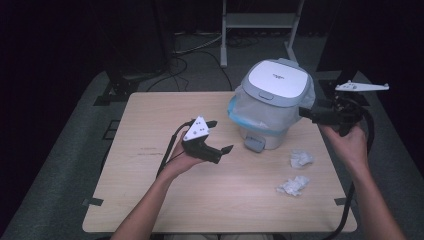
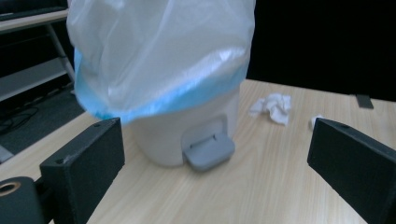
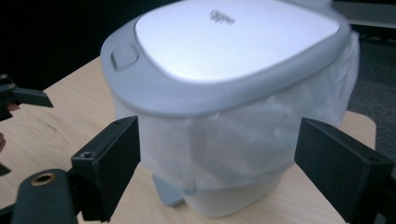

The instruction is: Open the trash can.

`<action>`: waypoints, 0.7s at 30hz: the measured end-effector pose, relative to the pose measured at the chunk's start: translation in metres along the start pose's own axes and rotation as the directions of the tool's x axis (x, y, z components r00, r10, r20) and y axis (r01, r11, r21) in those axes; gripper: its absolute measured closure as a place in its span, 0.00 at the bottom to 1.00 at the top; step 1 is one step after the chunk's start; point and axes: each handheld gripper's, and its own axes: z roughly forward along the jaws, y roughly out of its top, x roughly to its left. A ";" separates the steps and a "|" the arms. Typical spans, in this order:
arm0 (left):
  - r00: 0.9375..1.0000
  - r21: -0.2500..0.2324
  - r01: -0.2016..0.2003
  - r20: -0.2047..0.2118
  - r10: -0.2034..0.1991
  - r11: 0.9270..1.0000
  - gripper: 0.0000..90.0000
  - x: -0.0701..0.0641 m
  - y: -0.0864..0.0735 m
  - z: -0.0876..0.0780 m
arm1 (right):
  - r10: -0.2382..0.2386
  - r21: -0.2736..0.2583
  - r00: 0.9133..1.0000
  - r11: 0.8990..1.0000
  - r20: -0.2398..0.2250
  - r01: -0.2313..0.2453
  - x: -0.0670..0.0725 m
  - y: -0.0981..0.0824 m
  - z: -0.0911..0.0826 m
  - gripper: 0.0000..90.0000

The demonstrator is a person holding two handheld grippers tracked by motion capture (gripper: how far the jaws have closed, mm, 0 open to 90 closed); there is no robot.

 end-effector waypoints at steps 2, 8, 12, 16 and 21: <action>1.000 -0.008 -0.002 0.008 0.002 1.000 0.03 0.002 0.006 0.006 | 0.002 0.001 1.000 1.000 0.011 -0.002 -0.005 0.011 0.002 0.14; 1.000 0.001 -0.017 0.024 0.017 1.000 0.03 0.011 0.031 0.024 | 0.037 0.013 0.999 0.999 0.016 -0.037 -0.023 0.034 0.015 0.14; 0.999 0.002 -0.030 0.025 0.029 1.000 0.03 0.017 0.046 0.031 | 0.058 0.013 0.998 0.998 0.024 -0.058 -0.031 0.046 0.023 0.14; 0.999 -0.006 -0.042 0.033 0.042 0.999 0.03 0.024 0.062 0.040 | 0.084 0.039 0.995 0.996 0.054 -0.086 -0.047 0.061 0.043 0.14; 0.998 -0.024 -0.020 0.053 0.021 1.000 0.03 0.036 0.078 0.055 | 0.104 0.041 0.992 0.993 0.072 -0.107 -0.058 0.067 0.057 0.15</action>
